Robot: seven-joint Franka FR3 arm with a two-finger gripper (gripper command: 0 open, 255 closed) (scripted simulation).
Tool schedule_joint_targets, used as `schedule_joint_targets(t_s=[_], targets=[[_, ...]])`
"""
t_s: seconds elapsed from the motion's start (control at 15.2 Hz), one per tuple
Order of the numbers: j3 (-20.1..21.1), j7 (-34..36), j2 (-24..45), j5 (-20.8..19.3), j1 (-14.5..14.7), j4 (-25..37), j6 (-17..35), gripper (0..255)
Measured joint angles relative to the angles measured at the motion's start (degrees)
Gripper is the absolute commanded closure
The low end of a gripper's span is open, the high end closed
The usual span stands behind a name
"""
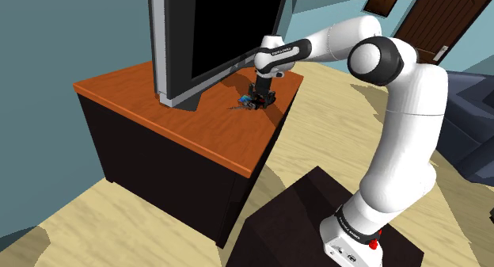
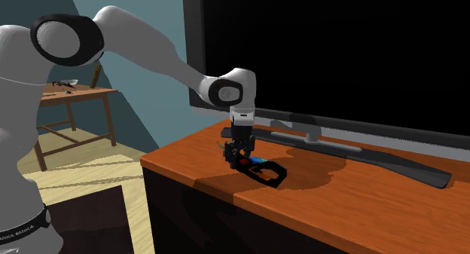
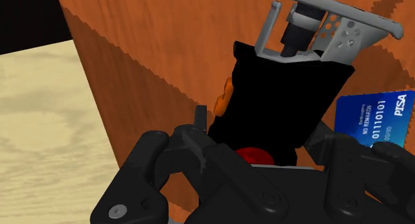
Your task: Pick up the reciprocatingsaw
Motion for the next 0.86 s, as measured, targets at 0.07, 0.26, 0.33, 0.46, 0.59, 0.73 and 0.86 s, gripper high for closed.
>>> schedule_joint_targets(t_s=[0.07, 0.26, 0.33, 0.46, 0.59, 0.73, 0.86], targets=[[0.0, -0.1, -0.3, 0.0, 0.0, 0.3, -0.6, 255], [0.0, -0.2, -1.3, 0.1, -0.1, 1.1, -2.4, 255], [0.0, -0.3, -1.6, 0.2, -0.1, 1.3, -2.9, 255], [0.0, -0.5, -2.3, 0.2, -0.1, 2.0, -4.3, 255], [0.1, -0.4, -2.8, 0.3, -0.1, 2.7, -5.5, 255], [0.1, -0.5, -3.3, 0.3, 0.0, 3.5, -6.8, 255], [0.1, -0.6, -3.6, 0.4, 0.0, 4.3, -7.9, 255]])
